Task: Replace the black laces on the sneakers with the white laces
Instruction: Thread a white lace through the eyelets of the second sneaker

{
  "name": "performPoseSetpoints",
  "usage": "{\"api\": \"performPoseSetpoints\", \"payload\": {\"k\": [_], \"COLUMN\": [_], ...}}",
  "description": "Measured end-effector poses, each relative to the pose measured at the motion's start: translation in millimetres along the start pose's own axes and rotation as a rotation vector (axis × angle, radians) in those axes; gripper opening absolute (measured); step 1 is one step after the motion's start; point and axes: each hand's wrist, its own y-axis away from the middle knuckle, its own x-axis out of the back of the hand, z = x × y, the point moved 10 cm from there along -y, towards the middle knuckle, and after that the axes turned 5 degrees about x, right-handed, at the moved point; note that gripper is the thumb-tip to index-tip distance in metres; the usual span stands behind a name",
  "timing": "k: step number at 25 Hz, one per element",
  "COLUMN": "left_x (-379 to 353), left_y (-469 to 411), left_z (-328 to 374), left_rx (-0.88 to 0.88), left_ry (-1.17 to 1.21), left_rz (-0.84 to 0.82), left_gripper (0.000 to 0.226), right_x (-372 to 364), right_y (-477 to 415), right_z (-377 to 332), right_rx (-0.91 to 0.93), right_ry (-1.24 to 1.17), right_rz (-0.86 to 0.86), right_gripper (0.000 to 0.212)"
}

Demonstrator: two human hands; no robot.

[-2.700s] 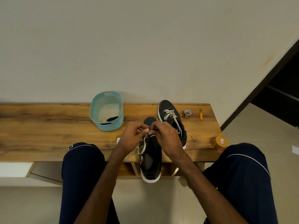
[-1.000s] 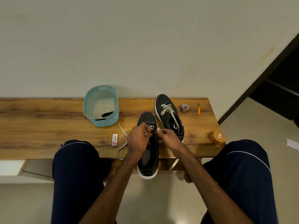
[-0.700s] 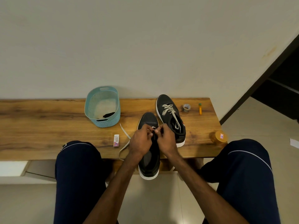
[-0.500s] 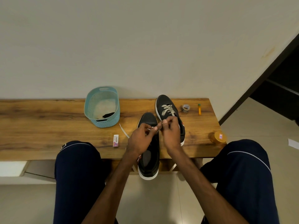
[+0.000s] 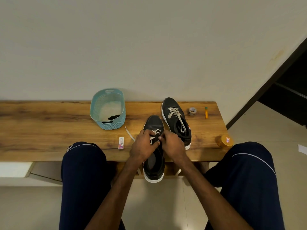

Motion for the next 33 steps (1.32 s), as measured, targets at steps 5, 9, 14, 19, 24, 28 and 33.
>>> {"api": "performPoseSetpoints", "payload": {"k": [5, 9, 14, 19, 24, 28, 33], "left_x": [2.5, 7.2, 5.6, 5.3, 1.3, 4.5, 4.4], "left_y": [-0.1, 0.8, 1.4, 3.7, 3.4, 3.7, 8.4], "left_z": [-4.6, -5.8, -15.8, -25.9, -31.4, -33.8, -27.5], "left_rx": [0.061, 0.091, 0.17, 0.231, 0.265, 0.252, 0.226], "left_ry": [-0.01, -0.029, -0.013, 0.094, 0.147, 0.227, 0.144], "left_rz": [0.014, 0.055, 0.056, 0.047, 0.013, -0.032, -0.02], "left_gripper": [0.059, 0.07, 0.082, 0.088, 0.073, 0.04, 0.032], "right_x": [57.5, 110.1, 50.5, 5.6, 41.2, 21.3, 5.7], "right_y": [1.2, 5.5, 4.3, 3.8, -2.8, 1.1, 2.5], "right_z": [-8.1, -19.2, -2.4, -18.2, 0.8, -3.2, -6.0], "right_rx": [0.071, 0.09, 0.038, 0.125, 0.023, 0.049, 0.028], "right_ry": [-0.585, -1.655, -0.259, 0.165, -0.133, -0.068, 0.066], "right_rz": [0.177, 0.149, -0.009, -0.072, -0.031, -0.094, -0.039], "right_gripper": [0.007, 0.016, 0.014, 0.02, 0.015, 0.018, 0.018]}}
